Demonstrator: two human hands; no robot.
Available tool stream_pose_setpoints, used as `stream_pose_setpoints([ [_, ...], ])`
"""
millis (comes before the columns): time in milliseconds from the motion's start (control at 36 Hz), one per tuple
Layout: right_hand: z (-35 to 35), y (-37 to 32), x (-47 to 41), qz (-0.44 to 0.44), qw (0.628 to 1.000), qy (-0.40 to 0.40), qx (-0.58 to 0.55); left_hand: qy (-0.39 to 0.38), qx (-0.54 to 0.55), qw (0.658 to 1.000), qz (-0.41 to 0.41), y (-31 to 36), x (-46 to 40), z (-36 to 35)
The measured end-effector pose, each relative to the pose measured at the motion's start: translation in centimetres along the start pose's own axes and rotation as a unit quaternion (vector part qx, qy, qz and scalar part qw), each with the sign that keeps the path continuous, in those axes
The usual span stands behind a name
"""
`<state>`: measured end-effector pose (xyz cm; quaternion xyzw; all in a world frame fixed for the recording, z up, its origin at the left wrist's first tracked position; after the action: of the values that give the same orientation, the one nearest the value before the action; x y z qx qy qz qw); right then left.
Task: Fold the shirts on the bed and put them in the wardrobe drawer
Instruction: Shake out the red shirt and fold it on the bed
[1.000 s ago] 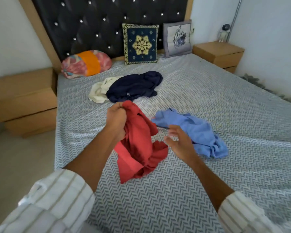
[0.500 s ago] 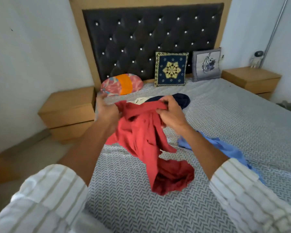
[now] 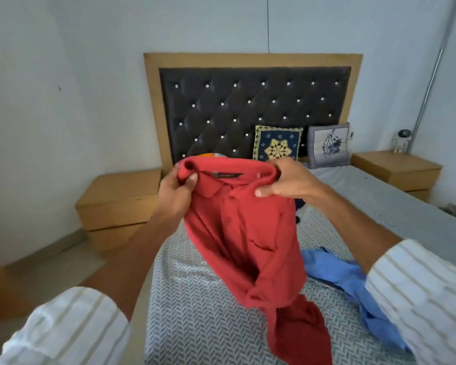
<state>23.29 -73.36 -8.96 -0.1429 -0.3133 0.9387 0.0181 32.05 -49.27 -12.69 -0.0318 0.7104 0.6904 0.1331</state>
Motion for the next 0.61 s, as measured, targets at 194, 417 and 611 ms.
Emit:
stream_pose_setpoints([
  [194, 2.1, 2.5, 0.6, -0.048, 0.997, 0.013, 0.060, -0.032, -0.115, 0.992, -0.049, 3.6, -2.6, 1.4],
  [417, 7.8, 1.7, 1.8, -0.058, 0.983, 0.138, -0.109, -0.201, -0.284, 0.937, 0.017, 5.9, -2.1, 1.1],
  [611, 6.2, 4.7, 4.9, -0.147, 0.979, 0.070, -0.124, -0.115, -0.573, 0.811, -0.028, 4.4, -0.5, 2.3],
])
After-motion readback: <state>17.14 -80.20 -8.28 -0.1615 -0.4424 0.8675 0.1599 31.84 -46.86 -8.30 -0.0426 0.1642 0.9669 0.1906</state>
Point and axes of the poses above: each hand's wrist, its own x-axis away from the middle knuckle, its own z-axis out of the back of the hand, y = z × x, the point moved 7 cm from there along -x, towards the middle knuckle, and after that the axes turned 7 degrees about z, right-handed, at the moved point
